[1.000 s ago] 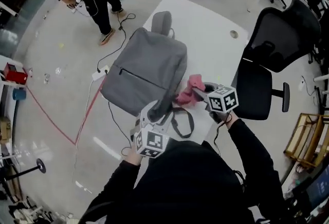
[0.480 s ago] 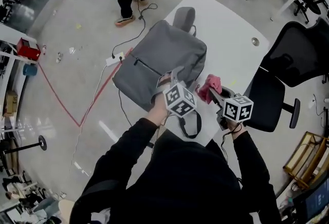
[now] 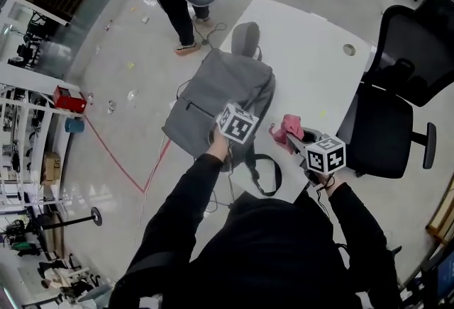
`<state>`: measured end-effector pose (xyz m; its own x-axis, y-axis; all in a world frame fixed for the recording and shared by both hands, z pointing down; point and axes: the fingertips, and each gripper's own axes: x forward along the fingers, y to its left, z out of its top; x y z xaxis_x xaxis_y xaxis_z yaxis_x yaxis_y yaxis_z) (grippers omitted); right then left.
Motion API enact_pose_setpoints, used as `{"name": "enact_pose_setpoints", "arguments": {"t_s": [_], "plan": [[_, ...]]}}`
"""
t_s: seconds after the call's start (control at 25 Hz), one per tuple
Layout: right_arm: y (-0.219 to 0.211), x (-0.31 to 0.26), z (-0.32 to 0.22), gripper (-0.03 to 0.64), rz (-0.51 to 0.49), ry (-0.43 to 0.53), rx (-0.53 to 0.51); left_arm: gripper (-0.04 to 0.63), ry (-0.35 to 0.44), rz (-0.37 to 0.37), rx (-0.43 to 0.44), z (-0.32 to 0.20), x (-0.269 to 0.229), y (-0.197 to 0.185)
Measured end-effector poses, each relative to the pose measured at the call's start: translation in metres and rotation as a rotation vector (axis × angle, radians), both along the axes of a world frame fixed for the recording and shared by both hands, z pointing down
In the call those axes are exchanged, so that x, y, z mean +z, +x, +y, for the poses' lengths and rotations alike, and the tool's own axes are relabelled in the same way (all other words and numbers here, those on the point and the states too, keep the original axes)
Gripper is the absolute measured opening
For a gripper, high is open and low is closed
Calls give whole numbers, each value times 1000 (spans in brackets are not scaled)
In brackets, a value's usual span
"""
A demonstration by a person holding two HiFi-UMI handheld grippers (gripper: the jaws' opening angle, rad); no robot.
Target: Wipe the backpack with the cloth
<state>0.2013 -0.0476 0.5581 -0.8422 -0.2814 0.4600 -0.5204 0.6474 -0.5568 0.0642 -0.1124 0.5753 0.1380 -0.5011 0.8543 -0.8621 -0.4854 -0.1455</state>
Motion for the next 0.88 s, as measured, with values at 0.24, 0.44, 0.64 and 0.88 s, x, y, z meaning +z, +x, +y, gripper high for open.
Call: {"name": "enact_pose_setpoints", "arguments": {"t_s": [0.24, 0.44, 0.64, 0.88], "plan": [[-17, -30, -33, 95, 29, 153, -27, 60, 90, 138, -31, 13, -60, -18], [-45, -75, -76, 95, 19, 298, -23, 55, 150, 165, -3, 22, -96, -27], [-48, -83, -130, 95, 9, 324, 59, 55, 185, 222, -6, 24, -111, -30], [-73, -81, -149, 95, 24, 332, 1, 54, 187, 251, 4, 24, -121, -26]]}}
